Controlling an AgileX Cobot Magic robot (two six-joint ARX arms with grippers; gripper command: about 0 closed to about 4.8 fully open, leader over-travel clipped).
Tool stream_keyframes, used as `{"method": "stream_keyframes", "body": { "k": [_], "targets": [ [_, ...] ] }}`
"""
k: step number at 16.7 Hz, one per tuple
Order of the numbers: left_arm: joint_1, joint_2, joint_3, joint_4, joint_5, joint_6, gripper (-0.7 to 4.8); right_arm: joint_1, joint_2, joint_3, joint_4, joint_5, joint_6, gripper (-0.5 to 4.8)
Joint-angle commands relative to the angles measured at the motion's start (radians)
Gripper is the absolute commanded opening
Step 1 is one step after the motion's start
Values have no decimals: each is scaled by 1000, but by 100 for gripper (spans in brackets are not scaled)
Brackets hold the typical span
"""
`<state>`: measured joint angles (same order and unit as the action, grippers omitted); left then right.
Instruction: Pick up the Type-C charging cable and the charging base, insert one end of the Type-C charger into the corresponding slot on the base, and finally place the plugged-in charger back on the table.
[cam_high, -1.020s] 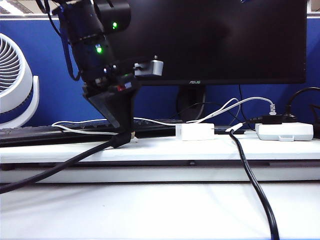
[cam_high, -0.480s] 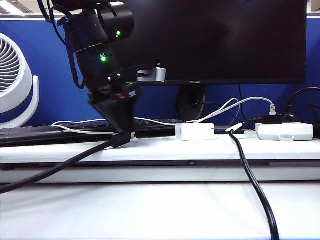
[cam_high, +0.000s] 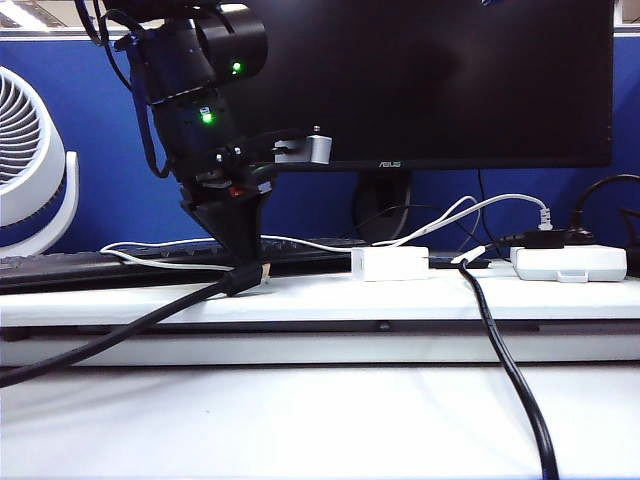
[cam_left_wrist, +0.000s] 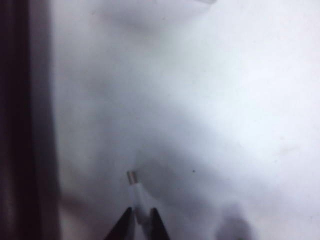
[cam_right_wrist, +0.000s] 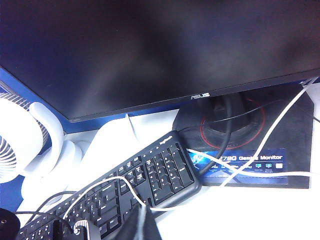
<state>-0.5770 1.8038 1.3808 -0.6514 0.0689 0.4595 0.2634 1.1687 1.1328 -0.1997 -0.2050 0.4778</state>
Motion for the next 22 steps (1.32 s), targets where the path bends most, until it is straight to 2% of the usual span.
{"method": "stream_keyframes", "body": {
  "k": [1,6,7,8,9,10,11,14,18,22],
  "targets": [
    [0,-3,3,-2,7,4,51,2,-3,6,16,0,-1,-6],
    [2,-53,39,-13,195,0,52,2,-3,6,-30,-5,-8,-6],
    [2,-56,56,-19,193,-3,52,2,-3,6,-37,-5,-12,-6],
    [2,-60,82,-36,148,-3,52,2,-3,6,-40,-5,-14,-6],
    [2,-59,105,-55,48,13,68,1,-3,6,-39,-5,-14,-6],
    [2,-59,109,-67,12,40,155,2,-3,6,-39,-7,-14,-6],
    [2,-58,108,-109,9,95,341,2,-3,6,-39,-8,-14,-6],
    [1,-24,109,-167,-3,63,340,2,-3,6,-35,-11,-14,-6],
    [0,2,115,-181,-2,63,340,2,-3,6,-35,-38,-13,-6],
    [1,42,212,-235,-2,34,339,2,-3,6,-35,-37,-13,-6]
  ]
}}
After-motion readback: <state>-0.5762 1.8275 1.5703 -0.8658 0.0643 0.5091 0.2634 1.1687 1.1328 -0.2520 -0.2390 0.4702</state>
